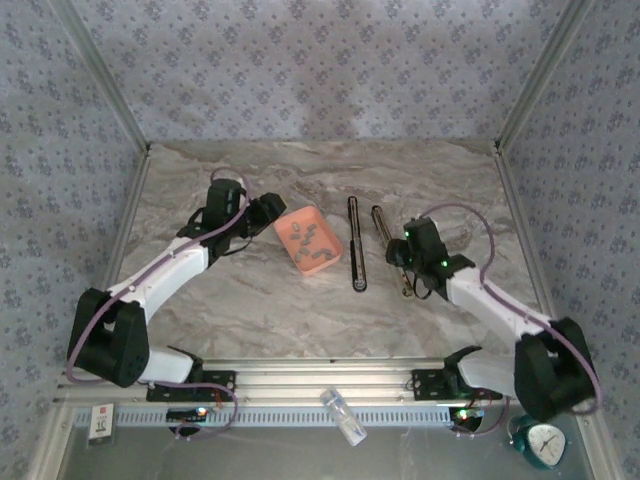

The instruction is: Load the staples into the stapler

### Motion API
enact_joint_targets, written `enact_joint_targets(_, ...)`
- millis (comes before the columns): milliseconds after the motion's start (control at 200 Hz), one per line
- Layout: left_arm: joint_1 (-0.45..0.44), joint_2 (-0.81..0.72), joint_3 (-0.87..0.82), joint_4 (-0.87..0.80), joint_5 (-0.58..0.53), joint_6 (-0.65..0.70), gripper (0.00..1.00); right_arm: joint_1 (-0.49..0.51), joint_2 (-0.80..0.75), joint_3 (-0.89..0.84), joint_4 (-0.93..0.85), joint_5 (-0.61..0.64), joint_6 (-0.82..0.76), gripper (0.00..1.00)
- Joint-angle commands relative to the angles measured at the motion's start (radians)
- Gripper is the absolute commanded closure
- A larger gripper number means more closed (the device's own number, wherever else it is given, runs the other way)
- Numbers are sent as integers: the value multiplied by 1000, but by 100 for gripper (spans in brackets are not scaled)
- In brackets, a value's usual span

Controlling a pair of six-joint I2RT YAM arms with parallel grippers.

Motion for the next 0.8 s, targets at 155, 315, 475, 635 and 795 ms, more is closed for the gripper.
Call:
enact_joint_targets(155, 46, -33, -20, -37, 23, 28, 42, -57, 258, 206, -123, -110, -173, 34)
enact_joint_targets(315, 69, -28, -16, -43, 28, 36, 42, -79, 372, 277, -136, -119, -206, 33)
enact_joint_targets(475, 79, -20, -19, -45, 34, 41, 42, -89, 458, 321, -122, -148, -221, 35)
enact_joint_targets(635, 81, -21, -30, -54, 30, 43, 42, -90, 521, 349, -101, -167, -241, 38)
enact_joint_targets(795, 81, -37, -50, -54, 13, 42, 42, -89, 540, 350, -89, -145, -219, 50)
